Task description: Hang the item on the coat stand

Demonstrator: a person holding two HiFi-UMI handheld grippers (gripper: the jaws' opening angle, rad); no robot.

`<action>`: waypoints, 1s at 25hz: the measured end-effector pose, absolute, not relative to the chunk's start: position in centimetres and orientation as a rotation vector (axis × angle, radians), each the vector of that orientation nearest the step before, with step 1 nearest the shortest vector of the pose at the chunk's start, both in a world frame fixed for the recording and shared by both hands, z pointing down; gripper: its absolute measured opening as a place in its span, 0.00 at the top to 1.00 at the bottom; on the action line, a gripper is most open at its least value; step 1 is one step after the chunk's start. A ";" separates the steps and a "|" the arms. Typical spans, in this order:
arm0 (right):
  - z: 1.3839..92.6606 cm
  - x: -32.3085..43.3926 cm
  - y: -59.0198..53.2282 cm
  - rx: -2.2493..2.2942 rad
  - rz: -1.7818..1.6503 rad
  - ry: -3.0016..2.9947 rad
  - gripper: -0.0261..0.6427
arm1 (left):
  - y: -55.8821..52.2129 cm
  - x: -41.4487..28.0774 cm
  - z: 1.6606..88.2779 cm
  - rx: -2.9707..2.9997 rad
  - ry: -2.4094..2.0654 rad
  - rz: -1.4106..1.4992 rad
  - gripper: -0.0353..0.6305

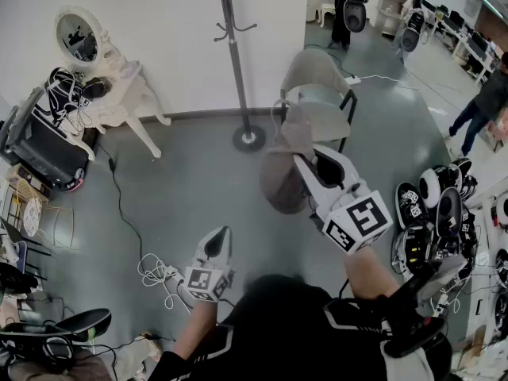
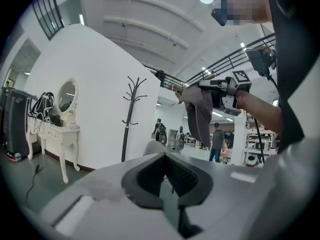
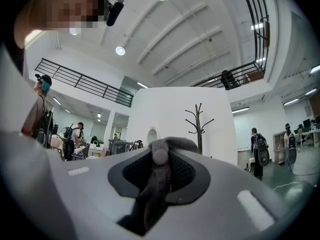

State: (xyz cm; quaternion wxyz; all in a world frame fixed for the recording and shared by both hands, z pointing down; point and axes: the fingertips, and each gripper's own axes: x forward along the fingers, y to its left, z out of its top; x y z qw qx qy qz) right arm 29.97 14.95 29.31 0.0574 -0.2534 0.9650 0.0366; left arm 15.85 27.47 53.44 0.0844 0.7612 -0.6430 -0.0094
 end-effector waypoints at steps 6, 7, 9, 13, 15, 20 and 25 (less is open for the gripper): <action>28.8 29.6 15.1 -0.763 0.116 2.917 0.84 | 27.7 15.4 53.3 2.260 -1.930 -0.040 0.91; 28.8 29.4 15.1 -0.759 0.118 2.918 0.84 | 27.7 15.2 53.3 2.257 -1.932 -0.040 0.91; 28.7 29.1 15.1 -0.753 0.117 2.920 0.84 | 27.8 15.1 53.5 2.250 -1.932 -0.037 0.91; 28.8 28.9 15.4 -0.748 0.109 2.920 0.84 | 28.1 15.3 53.5 2.253 -1.926 -0.044 0.91; 28.7 28.6 15.5 -0.747 0.112 2.922 0.84 | 28.2 15.2 53.4 2.256 -1.923 -0.048 0.91; 28.9 28.5 15.1 -0.760 0.103 2.914 0.83 | 28.4 15.1 53.9 2.247 -1.918 -0.045 0.91; 29.1 28.4 15.1 -0.782 0.098 2.908 0.84 | 28.9 14.9 54.2 2.248 -1.913 -0.043 0.91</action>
